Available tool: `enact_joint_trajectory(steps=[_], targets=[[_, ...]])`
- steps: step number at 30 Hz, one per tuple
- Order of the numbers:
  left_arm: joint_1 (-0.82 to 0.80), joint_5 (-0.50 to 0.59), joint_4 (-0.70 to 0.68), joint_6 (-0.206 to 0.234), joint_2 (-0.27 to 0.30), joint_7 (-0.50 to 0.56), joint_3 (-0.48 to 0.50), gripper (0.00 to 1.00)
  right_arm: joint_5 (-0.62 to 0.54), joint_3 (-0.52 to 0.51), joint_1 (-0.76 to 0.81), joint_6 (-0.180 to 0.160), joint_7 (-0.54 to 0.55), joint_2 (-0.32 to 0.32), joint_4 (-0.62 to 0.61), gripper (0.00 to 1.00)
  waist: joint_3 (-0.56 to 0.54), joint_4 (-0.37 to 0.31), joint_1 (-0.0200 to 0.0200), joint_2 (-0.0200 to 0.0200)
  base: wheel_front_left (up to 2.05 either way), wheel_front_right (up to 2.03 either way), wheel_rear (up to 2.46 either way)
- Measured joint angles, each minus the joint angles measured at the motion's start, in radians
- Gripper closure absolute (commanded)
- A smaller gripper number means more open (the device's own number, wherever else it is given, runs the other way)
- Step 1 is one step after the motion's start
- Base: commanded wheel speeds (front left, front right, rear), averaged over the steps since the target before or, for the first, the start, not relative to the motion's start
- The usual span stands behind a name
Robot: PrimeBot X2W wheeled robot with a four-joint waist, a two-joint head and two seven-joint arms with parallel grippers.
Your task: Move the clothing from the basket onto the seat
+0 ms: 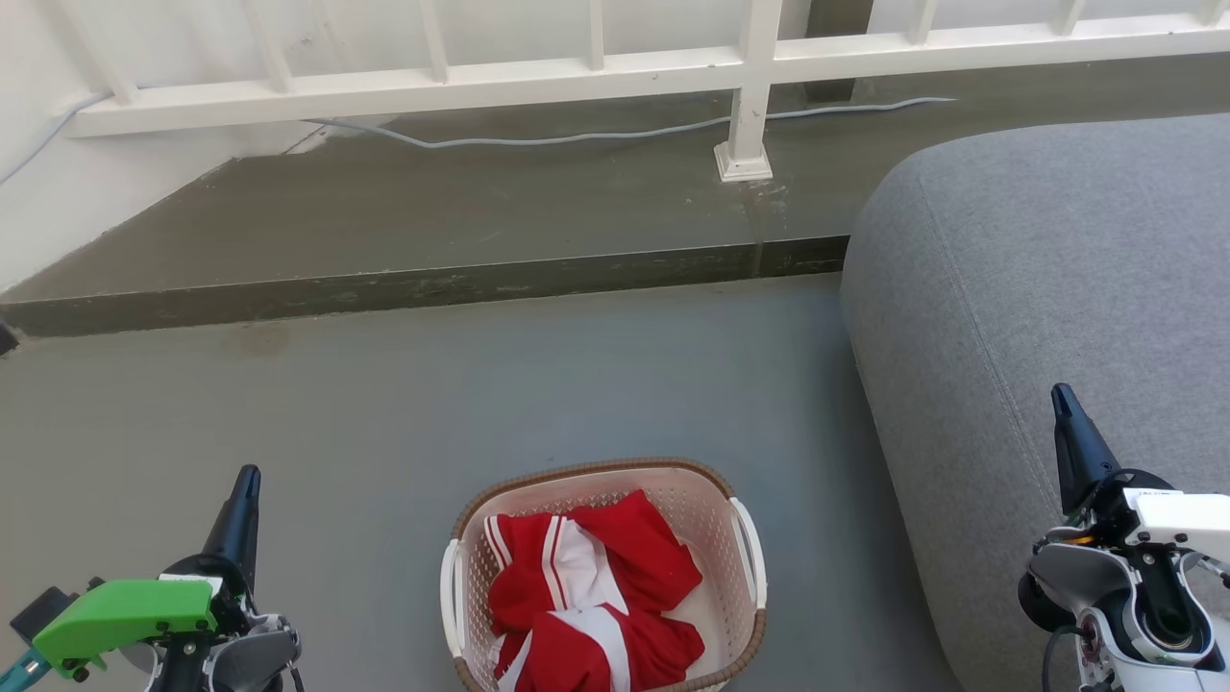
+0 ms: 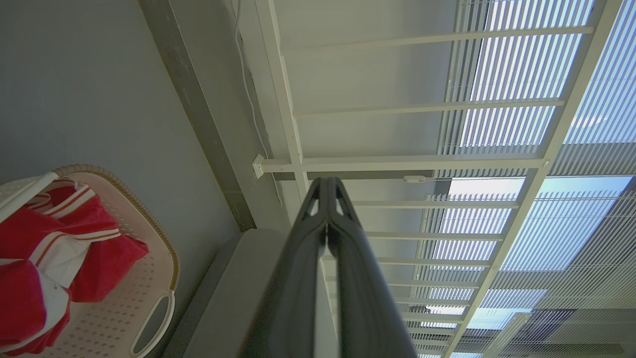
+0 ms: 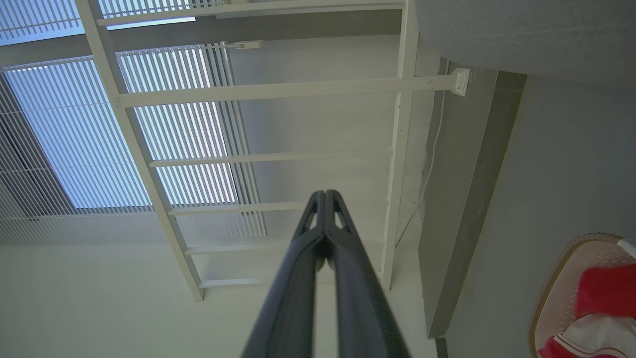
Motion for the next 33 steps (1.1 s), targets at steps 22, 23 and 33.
enact_joint_trajectory(steps=[22,23,33], targets=[[0.057,0.001,0.057,0.001,-0.027,-0.006,-0.011,0.0,-0.001,0.019,0.061,-0.005,-0.012,0.031,0.06,0.0,0.0,0.0,0.0,0.0,0.0,0.0,0.0],[0.057,0.002,0.054,0.001,-0.027,-0.01,-0.012,0.0,-0.002,0.022,0.061,-0.005,-0.014,0.031,0.059,0.0,0.0,0.0,0.0,0.0,0.0,0.0,0.0],[0.057,0.071,0.013,0.001,-0.025,-0.054,-0.036,0.0,-0.082,0.071,0.06,-0.005,-0.054,0.03,0.049,0.0,0.001,0.001,0.0,0.0,0.0,0.0,0.0]])
